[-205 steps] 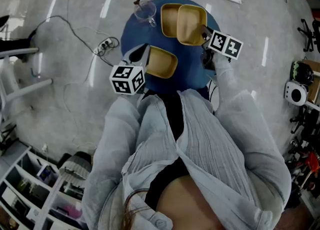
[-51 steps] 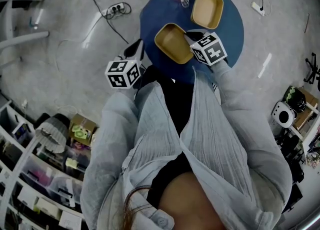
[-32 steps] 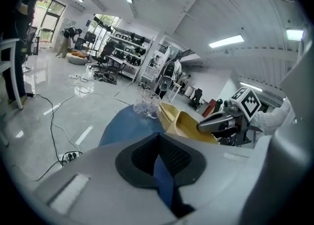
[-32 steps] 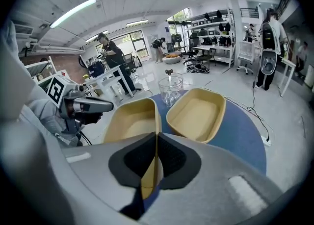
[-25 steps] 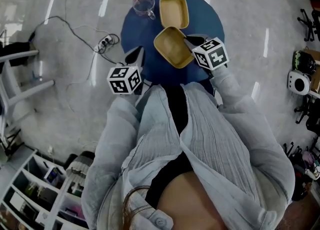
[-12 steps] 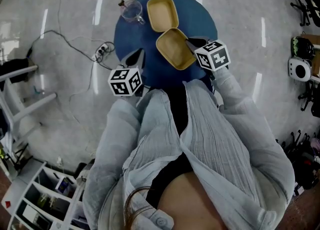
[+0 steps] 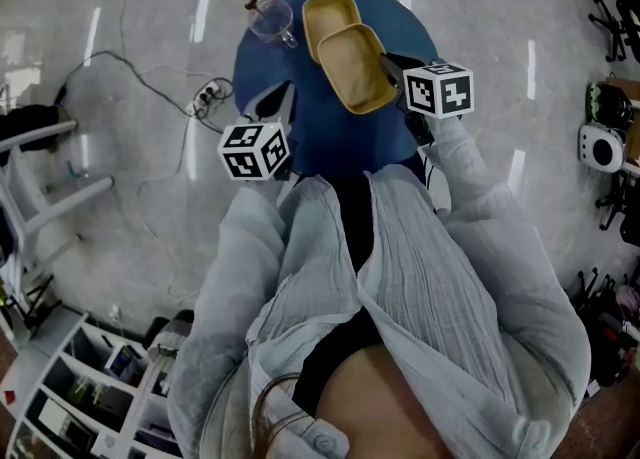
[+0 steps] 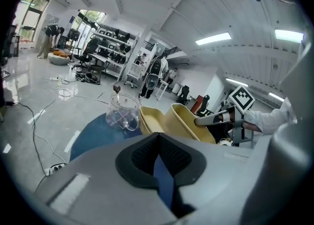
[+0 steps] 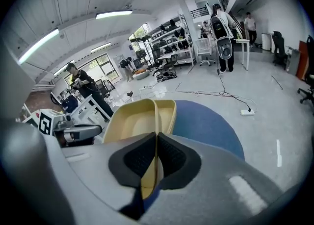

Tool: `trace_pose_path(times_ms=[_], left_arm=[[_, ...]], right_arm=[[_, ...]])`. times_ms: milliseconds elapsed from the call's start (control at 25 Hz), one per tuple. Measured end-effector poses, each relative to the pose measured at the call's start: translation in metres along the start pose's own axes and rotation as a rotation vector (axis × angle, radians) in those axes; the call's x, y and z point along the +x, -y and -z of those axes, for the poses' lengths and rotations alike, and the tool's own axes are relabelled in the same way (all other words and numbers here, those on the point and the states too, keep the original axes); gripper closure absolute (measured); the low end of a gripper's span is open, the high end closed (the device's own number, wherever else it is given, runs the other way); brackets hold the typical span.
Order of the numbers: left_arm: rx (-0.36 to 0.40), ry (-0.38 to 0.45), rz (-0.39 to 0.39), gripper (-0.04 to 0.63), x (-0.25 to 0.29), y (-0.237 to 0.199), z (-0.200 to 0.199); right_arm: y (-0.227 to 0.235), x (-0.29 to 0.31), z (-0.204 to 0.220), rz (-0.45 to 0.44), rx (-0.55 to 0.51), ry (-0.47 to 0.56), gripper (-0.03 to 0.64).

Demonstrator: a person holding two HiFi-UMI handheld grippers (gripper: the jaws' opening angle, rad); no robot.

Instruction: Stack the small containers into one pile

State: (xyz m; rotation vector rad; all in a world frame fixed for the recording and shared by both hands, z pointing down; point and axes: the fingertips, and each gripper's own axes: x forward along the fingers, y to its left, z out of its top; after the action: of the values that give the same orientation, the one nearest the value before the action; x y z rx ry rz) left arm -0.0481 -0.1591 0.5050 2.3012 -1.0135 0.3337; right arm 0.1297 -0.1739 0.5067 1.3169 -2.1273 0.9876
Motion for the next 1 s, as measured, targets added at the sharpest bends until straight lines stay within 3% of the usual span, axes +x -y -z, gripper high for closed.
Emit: trace_pose_path(times_ms=[400,1000], left_arm=[[0.038,0.038,-0.007,0.583,0.010,-0.006,-0.025],[-0.031,0.039,-0.063,0.583,0.004,-0.016,-0.017]], right_arm=[[0.016,0.024,-0.052,0.062,0.110,0.078,0.603],[0.028,0.061,-0.066,0.104,0.237,0.120,0.603]])
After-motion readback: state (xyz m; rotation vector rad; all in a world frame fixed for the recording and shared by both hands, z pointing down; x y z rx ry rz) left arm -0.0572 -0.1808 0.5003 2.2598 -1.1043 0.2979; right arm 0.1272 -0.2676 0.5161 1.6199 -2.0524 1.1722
